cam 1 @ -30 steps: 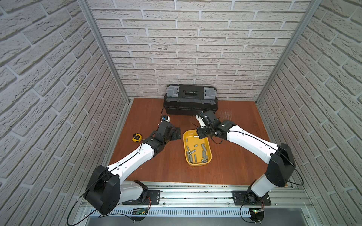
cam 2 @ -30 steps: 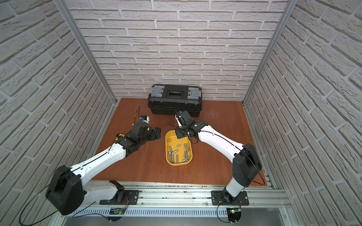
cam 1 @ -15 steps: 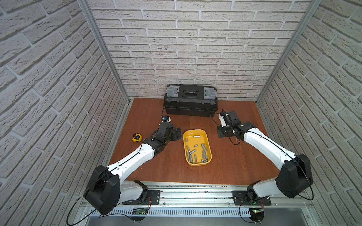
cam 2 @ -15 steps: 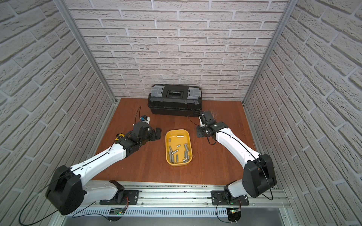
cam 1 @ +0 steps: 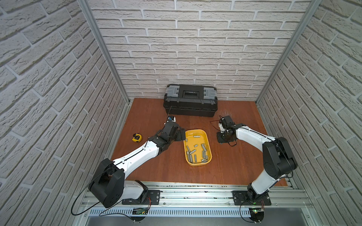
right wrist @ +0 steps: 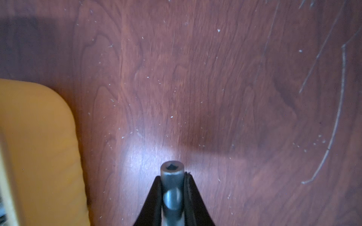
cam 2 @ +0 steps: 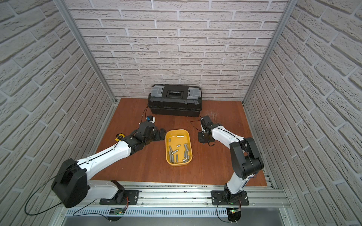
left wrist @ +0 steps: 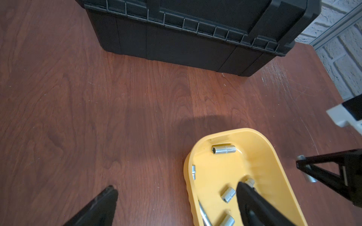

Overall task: Take out the socket from the storage box
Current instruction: Place the socket head at the center of the board.

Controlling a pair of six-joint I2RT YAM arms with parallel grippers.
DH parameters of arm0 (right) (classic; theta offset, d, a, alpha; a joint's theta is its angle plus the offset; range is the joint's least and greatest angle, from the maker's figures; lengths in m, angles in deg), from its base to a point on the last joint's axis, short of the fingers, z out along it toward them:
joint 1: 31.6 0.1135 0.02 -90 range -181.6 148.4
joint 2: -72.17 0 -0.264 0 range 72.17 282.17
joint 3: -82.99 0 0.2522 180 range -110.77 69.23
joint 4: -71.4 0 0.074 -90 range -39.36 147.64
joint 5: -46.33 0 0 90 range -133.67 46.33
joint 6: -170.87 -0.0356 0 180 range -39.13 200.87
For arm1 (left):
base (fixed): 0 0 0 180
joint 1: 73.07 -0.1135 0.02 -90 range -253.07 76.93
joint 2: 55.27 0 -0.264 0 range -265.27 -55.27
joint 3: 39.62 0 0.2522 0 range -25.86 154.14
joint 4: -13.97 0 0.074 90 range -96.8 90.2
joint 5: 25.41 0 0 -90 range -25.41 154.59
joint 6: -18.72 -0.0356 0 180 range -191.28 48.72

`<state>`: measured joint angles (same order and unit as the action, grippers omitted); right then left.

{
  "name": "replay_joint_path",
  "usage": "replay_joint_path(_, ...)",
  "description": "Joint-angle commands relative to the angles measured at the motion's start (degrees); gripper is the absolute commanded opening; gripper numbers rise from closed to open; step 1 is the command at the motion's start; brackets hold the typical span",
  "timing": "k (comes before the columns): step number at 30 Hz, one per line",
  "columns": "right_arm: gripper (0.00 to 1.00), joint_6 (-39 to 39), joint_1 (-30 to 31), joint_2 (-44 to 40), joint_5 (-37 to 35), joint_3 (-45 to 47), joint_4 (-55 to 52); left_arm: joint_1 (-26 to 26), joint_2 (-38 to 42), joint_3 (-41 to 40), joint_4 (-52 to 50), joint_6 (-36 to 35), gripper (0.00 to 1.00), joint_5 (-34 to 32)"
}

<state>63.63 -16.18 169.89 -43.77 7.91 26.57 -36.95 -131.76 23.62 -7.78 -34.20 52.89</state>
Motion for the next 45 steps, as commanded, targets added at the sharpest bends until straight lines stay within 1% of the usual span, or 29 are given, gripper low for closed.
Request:
replay_joint_path(1,0.09,-0.63,-0.74,0.85,0.19,0.15,3.27,0.57,-0.42,1.85,0.13,-0.99,0.98,-1.08)
replay_joint_path(14,0.09,-0.74,-1.09,6.60,1.37,-1.34,3.89,1.01,0.17,1.98,-0.01,-1.59,0.98,-2.01)
replay_joint_path(26,0.12,-1.00,-1.04,6.37,1.88,-0.39,4.62,1.67,0.16,3.00,-1.46,-2.85,0.98,-2.71)
replay_joint_path(30,0.16,-0.87,-1.08,5.91,1.86,-0.19,4.53,1.95,-0.23,3.06,-1.35,-2.67,0.98,-2.80)
replay_joint_path(36,0.28,-1.31,-1.08,4.97,1.67,-0.19,4.38,2.37,-0.97,3.91,-1.36,-3.30,0.98,-2.71)
replay_joint_path(43,0.40,-1.21,-1.08,3.12,1.95,-0.80,3.10,3.07,-3.73,7.42,-3.65,-5.05,0.98,-2.14)
replay_joint_path(45,0.42,-0.66,-1.09,2.56,1.70,-1.32,2.22,3.03,-4.65,8.60,-4.36,-5.24,0.98,-1.03)
